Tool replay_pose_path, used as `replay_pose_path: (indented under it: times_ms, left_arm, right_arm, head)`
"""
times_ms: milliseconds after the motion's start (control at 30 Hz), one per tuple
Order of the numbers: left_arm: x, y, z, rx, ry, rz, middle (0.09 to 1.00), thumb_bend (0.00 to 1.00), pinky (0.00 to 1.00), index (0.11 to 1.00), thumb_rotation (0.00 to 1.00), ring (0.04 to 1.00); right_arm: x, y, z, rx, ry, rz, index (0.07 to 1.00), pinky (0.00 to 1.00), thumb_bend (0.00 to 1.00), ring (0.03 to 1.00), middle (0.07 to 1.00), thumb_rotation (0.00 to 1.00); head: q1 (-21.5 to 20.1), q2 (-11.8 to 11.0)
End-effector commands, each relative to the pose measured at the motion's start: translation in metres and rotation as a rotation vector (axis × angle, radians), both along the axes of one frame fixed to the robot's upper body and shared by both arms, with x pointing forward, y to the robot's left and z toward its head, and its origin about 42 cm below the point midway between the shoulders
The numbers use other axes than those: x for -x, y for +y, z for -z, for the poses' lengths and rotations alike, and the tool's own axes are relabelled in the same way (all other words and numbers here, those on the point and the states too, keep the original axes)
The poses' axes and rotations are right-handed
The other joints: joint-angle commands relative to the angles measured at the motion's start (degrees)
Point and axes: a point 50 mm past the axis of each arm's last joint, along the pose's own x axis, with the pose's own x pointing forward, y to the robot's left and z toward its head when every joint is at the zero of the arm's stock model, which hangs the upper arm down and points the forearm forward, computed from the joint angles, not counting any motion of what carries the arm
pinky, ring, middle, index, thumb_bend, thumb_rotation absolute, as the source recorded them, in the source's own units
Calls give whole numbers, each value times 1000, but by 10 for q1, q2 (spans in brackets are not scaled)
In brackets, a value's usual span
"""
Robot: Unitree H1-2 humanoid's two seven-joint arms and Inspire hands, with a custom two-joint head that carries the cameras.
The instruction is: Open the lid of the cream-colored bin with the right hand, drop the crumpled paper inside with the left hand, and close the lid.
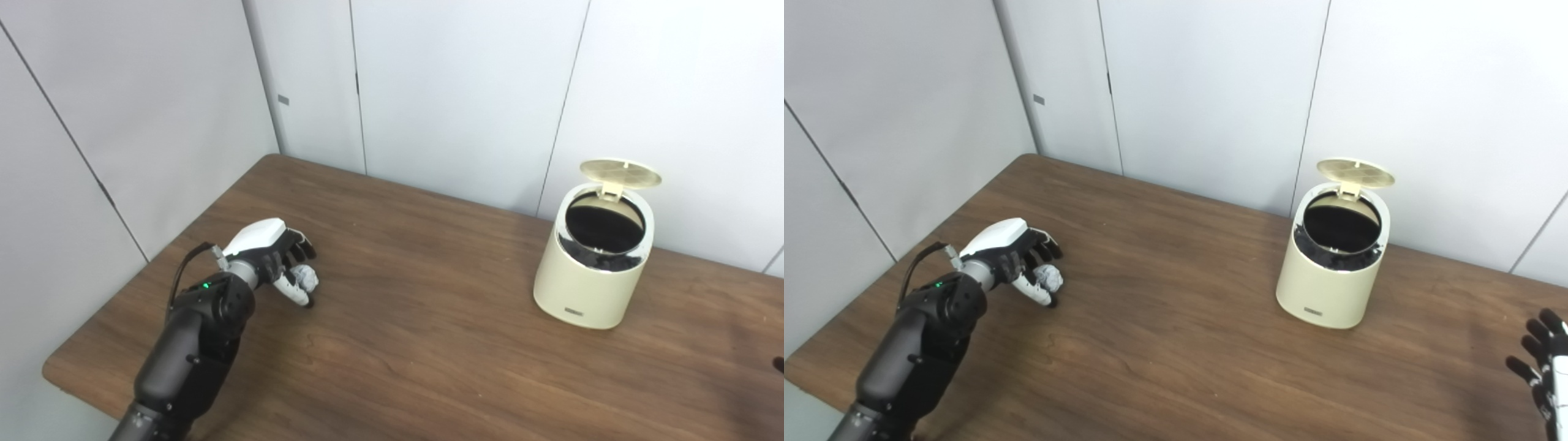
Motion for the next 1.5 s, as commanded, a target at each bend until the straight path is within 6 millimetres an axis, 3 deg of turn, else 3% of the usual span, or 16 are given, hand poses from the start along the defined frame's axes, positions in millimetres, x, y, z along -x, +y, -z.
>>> replay_pose_path:
  times_ms: [0,200,467,867,1133,1267,1467]
  left_arm:
    - [-5,4,-20,-52,-80,-26,543,543,470,536,8,466]
    - [-6,6,-18,-76,-102,-34,534,498,505,448,0,482]
    - [-6,3,-19,-97,-87,-38,535,498,487,445,0,492]
    - [-4,1,-23,-101,-104,-35,539,498,514,443,0,487]
    - [-7,-16,-39,-86,-190,12,520,501,451,459,0,464]
    - [-12,-32,-47,-78,-297,64,491,481,359,479,0,401]
    - [-24,-60,-64,-69,-347,102,497,476,356,465,0,413]
  right_arm:
    - [-3,-3,-20,6,-81,-8,955,844,515,930,936,1000]
    - [-3,-3,-21,-13,-85,0,950,827,510,920,926,1000]
    - [-4,-4,-20,-116,-85,-10,935,879,491,928,921,1000]
    - [-5,-4,-18,-119,-84,-20,949,895,533,938,923,1000]
    - [-3,1,-19,-117,-74,-10,949,897,524,944,925,1000]
    - [-3,2,-19,-122,-74,-8,950,902,499,950,929,1000]
    - [-3,5,-20,-115,-79,-6,955,894,514,952,932,1000]
  head:
    - [1,1]
    - [2,3]
    - [4,6]
    - [-2,8]
    - [-16,7]
    - [-21,7]
    - [-36,6]
